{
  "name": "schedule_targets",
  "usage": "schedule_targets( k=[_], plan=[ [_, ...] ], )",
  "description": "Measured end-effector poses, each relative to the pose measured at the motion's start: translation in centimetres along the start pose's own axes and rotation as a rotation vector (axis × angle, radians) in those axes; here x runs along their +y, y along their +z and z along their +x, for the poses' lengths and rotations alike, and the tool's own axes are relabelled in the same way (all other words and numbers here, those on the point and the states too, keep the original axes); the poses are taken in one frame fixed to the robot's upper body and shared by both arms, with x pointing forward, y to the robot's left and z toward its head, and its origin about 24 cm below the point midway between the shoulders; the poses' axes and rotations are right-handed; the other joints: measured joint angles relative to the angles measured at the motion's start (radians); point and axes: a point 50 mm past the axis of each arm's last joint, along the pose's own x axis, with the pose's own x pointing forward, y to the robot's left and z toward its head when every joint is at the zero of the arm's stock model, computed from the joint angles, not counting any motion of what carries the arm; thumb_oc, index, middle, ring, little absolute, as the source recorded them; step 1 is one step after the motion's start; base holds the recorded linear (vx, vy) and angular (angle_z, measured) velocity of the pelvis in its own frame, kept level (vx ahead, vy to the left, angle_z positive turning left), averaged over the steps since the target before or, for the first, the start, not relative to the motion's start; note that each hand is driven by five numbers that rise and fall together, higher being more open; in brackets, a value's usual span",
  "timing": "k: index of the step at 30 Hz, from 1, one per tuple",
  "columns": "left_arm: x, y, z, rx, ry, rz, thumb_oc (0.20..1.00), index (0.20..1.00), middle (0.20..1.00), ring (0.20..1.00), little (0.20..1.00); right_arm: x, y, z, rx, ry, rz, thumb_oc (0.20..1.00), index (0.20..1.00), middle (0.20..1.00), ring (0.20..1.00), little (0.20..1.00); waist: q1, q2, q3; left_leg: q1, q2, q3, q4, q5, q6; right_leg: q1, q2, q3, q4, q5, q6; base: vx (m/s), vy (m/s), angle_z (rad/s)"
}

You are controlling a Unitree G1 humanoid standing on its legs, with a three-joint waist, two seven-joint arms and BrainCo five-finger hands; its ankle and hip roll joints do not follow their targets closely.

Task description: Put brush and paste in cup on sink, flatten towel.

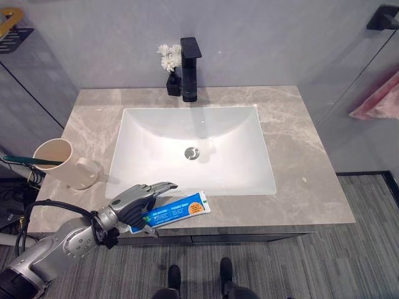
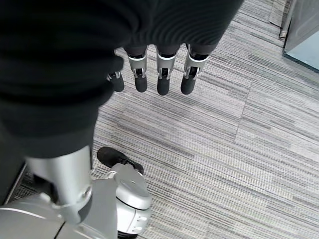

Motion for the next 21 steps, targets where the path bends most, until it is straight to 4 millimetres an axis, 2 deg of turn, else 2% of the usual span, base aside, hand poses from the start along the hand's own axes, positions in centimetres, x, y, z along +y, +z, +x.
schedule_targets(
  k=[1,3,4,5,6,8,10,12,15,18,21],
  plan=[
    [0.0,0.0,0.0,-0.002,-0.001,0.003,1.0,1.0,1.0,1.0,1.0,0.0,0.0,0.0,-0.002,0.0,0.0,1.0,1.0,1.0,1.0,1.0,0.001,0.001,0.001,0.0,0.001,0.0,0.0,0.0,0.0,0.0,0.001,0.0,0.0,0.0,0.0,0.0,0.0,0.0],
    [0.0,0.0,0.0,-0.003,-0.002,0.009,0.918,0.918,0.918,0.918,0.918,-0.1,0.1,0.0,-0.006,-0.002,0.0,1.0,1.0,1.0,1.0,1.0,0.002,0.004,0.002,0.0,0.002,0.0,0.0,0.0,-0.001,0.0,0.002,0.0,0.0,-0.001,0.0,0.0,0.0,0.0],
    [-0.1,0.0,0.0,-0.002,-0.006,0.008,0.802,0.802,0.802,0.802,0.802,-0.1,0.2,0.0,-0.012,-0.003,-0.001,1.0,1.0,1.0,1.0,1.0,0.002,0.006,0.004,0.0,0.003,0.0,0.0,-0.001,-0.001,0.0,0.003,0.0,0.0,-0.002,-0.001,0.0,0.0,0.0],
    [-0.1,0.0,0.0,-0.003,-0.006,0.01,0.758,0.758,0.758,0.758,0.758,-0.2,0.2,0.0,-0.015,-0.004,-0.001,1.0,1.0,1.0,1.0,1.0,0.002,0.007,0.004,0.0,0.003,0.0,0.0,-0.001,-0.002,0.0,0.003,0.0,0.0,-0.002,-0.001,0.0,0.0,0.0],
    [-0.1,0.0,0.0,-0.003,-0.007,0.01,0.658,0.658,0.658,0.658,0.658,-0.2,0.3,0.0,-0.017,-0.006,-0.001,1.0,1.0,1.0,1.0,1.0,0.002,0.007,0.004,0.0,0.003,-0.001,0.0,-0.002,-0.003,0.0,0.003,0.0,0.0,-0.002,-0.001,0.0,0.0,0.0],
    [-0.1,0.0,0.0,-0.001,-0.002,0.021,0.564,0.564,0.564,0.564,0.564,-0.3,0.3,0.0,-0.018,-0.008,-0.002,1.0,1.0,1.0,1.0,1.0,0.002,0.008,0.004,0.0,0.003,-0.001,-0.001,-0.004,-0.005,0.0,0.003,0.0,0.0,-0.002,-0.002,0.0,0.0,0.0],
    [-0.1,0.0,0.1,-0.005,0.009,0.029,0.504,0.504,0.504,0.504,0.504,-0.5,0.3,0.0,-0.018,-0.012,-0.003,1.0,1.0,1.0,1.0,1.0,0.002,0.007,0.004,0.0,0.004,-0.002,-0.002,-0.004,-0.005,-0.001,0.003,0.0,0.0,-0.002,-0.002,0.0,0.0,0.0],
    [-0.1,-0.2,0.3,-0.005,0.017,0.034,0.373,0.373,0.373,0.373,0.373,-0.7,0.2,0.0,-0.016,-0.019,0.003,1.0,1.0,1.0,1.0,1.0,0.0,0.008,0.005,-0.003,0.004,-0.002,-0.004,-0.004,-0.006,-0.003,0.003,0.0,0.0,-0.002,-0.002,0.0,0.0,0.0],
    [-0.1,-0.1,0.4,-0.02,0.024,0.062,0.31,0.31,0.31,0.31,0.31,-0.8,0.2,0.0,-0.018,-0.025,0.002,1.0,1.0,1.0,1.0,1.0,0.001,0.008,0.005,-0.004,0.004,-0.002,-0.003,-0.005,-0.007,-0.004,0.004,0.0,0.0,-0.003,-0.003,0.0,0.0,0.0],
    [-0.2,-0.1,0.5,-0.029,0.025,0.086,0.2,0.2,0.2,0.2,0.2,-0.9,0.4,0.1,-0.023,-0.034,0.002,1.0,1.0,1.0,1.0,1.0,0.002,0.008,0.005,-0.005,0.004,-0.002,0.0,-0.004,-0.006,-0.005,0.004,-0.001,0.0,-0.003,-0.003,0.0,0.0,0.0],
    [-0.2,-0.1,0.8,-0.041,0.026,0.123,0.2,0.2,0.2,0.2,0.2,-1.0,0.5,0.1,-0.026,-0.045,0.003,1.0,1.0,1.0,1.0,1.0,0.003,0.008,0.004,-0.002,0.004,-0.001,0.0,-0.004,-0.006,-0.002,0.004,-0.001,0.0,-0.003,-0.003,0.02,-0.001,0.0]
  ],
)
